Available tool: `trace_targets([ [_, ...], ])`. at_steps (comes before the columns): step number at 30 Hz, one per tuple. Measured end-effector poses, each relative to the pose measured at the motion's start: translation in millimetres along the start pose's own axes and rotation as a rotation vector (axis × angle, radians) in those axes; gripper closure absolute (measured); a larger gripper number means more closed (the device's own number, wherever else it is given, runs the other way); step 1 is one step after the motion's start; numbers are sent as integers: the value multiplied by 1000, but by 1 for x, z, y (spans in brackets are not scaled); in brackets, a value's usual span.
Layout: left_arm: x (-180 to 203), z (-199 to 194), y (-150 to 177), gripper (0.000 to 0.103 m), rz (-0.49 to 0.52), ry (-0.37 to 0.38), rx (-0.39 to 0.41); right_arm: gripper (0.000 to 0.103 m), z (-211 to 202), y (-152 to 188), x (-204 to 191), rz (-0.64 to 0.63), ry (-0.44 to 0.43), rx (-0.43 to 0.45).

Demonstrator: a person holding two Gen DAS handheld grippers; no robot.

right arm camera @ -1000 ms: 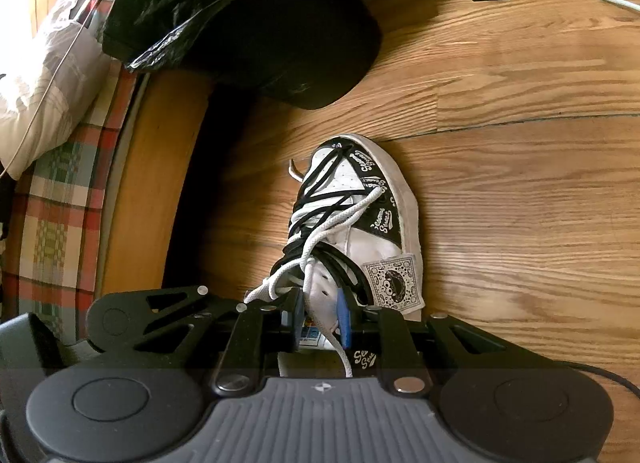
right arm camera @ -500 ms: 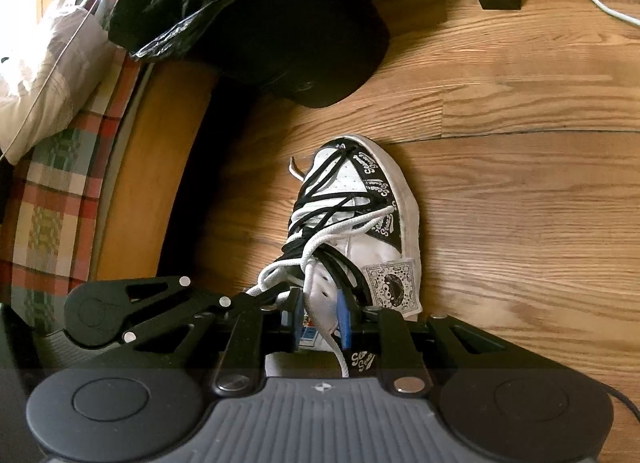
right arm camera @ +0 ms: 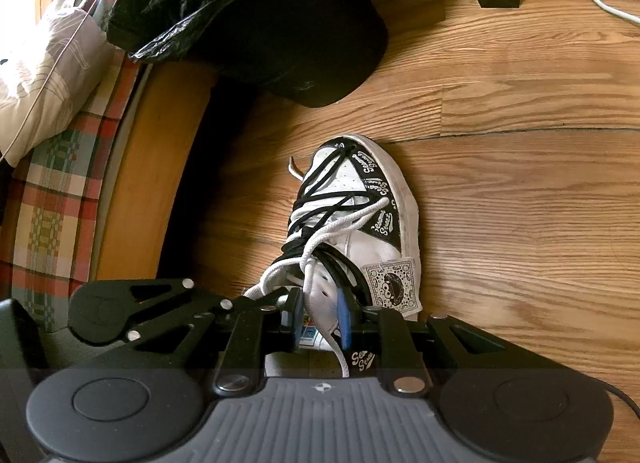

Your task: Lace up shoes with both hands

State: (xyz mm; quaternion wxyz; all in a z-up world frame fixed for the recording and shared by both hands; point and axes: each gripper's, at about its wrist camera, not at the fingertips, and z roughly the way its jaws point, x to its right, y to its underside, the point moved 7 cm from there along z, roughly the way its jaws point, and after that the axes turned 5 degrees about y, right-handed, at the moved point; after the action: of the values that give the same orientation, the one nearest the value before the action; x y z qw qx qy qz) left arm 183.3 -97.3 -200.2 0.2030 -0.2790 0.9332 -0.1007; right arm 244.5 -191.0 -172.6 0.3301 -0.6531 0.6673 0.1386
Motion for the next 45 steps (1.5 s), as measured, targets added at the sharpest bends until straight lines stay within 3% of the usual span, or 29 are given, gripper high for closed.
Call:
trace_targets([
  [13,-11,4,2,96,-38,17,-16,81,0,0,-1,-18,4,-2],
  [45,6,12,1,96,30,-23,5,80,1,-3,-8,-28,24,-12],
])
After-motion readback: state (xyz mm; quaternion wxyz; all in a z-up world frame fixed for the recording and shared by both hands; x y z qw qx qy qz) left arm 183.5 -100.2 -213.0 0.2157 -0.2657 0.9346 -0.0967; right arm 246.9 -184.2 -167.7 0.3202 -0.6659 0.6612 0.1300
